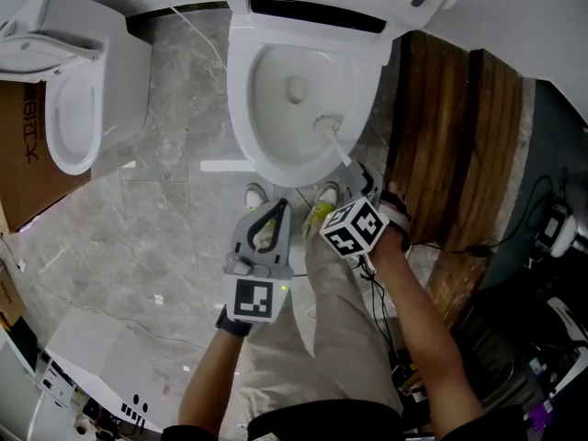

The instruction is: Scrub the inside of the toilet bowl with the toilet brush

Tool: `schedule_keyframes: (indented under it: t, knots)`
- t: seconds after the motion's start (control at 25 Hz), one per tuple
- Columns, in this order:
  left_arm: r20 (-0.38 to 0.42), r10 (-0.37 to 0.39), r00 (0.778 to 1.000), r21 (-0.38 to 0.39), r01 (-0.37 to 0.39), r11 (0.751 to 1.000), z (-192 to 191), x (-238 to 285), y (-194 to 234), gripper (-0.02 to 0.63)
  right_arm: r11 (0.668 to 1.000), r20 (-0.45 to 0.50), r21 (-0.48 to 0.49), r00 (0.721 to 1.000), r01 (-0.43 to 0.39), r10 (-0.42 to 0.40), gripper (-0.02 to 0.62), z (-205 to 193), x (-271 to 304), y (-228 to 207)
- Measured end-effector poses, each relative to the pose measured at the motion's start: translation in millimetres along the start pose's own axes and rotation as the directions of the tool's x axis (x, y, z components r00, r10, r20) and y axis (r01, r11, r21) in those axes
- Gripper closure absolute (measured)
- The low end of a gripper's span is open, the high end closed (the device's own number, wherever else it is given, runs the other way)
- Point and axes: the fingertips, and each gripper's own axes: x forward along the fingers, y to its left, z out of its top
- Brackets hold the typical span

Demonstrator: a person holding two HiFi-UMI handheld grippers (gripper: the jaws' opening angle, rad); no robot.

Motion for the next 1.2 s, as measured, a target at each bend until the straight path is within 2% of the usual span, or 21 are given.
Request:
schedule_keyframes:
  t: [0.28,0.52,0.68,0.84,1.04,1.2]
  knots:
    - [-0.006,-0.005,1.0,0.008,0.005,1.0,-5,-7,0,0.588,0.996,-0.037,-0.042,0.996,-0.079,0.077,0.439,12,-5,24]
    - [0.002,0.016,1.0,-0.028,-0.016,0.999,-8,-12,8,0.588,0.978,-0.037,0.028,0.978,-0.206,0.207,0.439,27,-11,40]
    - [0.007,0.022,1.0,-0.031,-0.022,0.999,-10,-15,11,0.588,0.966,-0.034,0.015,0.966,-0.257,0.257,0.439,41,-14,50]
    - [0.013,0.024,1.0,-0.047,-0.023,0.999,-12,-18,13,0.588,0.942,-0.012,0.066,0.944,-0.328,0.329,0.437,50,-17,60]
    - [0.002,0.01,1.0,-0.04,-0.01,0.999,-15,-20,16,0.588,0.914,0.02,0.142,0.924,-0.38,0.381,0.437,58,-20,64]
    - [0.035,0.022,0.999,-0.069,-0.019,0.997,-7,-26,25,0.588,0.892,0.067,0.193,0.912,-0.409,0.404,0.437,70,-18,63]
